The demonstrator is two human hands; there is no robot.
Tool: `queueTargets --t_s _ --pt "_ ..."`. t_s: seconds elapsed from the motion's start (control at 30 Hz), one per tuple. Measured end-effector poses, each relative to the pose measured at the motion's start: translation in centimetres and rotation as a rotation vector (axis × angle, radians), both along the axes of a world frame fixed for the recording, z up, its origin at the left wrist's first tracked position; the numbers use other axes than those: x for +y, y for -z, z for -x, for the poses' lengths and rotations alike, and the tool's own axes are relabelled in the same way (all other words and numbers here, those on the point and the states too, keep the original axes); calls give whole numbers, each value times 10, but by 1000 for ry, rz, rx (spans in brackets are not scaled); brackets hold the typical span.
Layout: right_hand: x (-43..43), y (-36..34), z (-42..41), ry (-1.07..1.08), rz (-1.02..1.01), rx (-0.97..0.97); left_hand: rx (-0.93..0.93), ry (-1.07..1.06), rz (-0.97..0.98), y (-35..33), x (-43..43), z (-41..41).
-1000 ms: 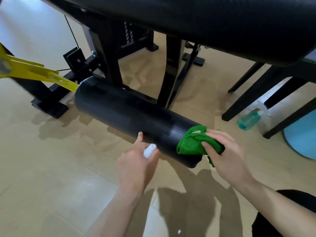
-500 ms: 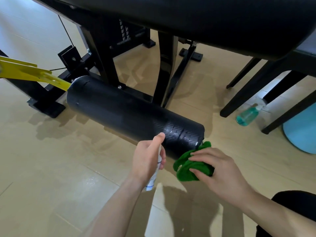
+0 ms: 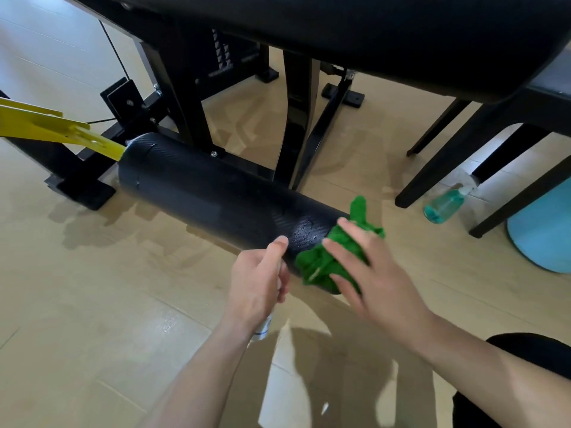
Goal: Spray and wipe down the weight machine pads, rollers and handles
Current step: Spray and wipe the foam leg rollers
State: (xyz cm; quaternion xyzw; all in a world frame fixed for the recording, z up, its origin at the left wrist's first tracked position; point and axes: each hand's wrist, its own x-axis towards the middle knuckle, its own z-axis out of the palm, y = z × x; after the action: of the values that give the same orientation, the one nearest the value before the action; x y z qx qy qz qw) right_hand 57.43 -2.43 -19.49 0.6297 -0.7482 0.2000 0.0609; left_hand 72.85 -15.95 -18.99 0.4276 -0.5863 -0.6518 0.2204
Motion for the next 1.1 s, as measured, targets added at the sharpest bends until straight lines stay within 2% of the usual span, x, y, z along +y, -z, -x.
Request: queueTargets --t_s 0.07,0.13,0.2,0.3,0.4,0.53,0.63,0.73,0.87,1.0,1.1 --pt "-34 11 -5 -90 -103 173 44 -45 -32 -1 -6 -7" --pt "-84 14 -8 -158 -118 224 114 -121 -160 -1 -16 -13" --pt "-134 7 -13 -167 -68 156 174 -178 -264 0 -24 -20" --pt "-166 -5 -19 -78 -118 -37 197 -211 -291 -3 -31 -27" --pt "-123 -2 -7 -33 -156 -57 189 -242 -293 -3 -36 -31" --pt "-17 10 23 34 -30 140 170 -139 -221 5 -41 -38" --pt "4 15 25 41 -216 277 171 -119 -209 8 -43 -48" --pt "-33 6 7 59 -453 408 168 -144 -207 7 -46 -52" --pt "-116 4 -27 98 -340 367 170 -286 -241 3 -53 -49" --pt "-220 -1 -65 89 -301 301 188 -273 -201 -1 -54 -52" --pt "-249 -9 -74 39 -363 298 178 -257 -217 1 -56 -58"
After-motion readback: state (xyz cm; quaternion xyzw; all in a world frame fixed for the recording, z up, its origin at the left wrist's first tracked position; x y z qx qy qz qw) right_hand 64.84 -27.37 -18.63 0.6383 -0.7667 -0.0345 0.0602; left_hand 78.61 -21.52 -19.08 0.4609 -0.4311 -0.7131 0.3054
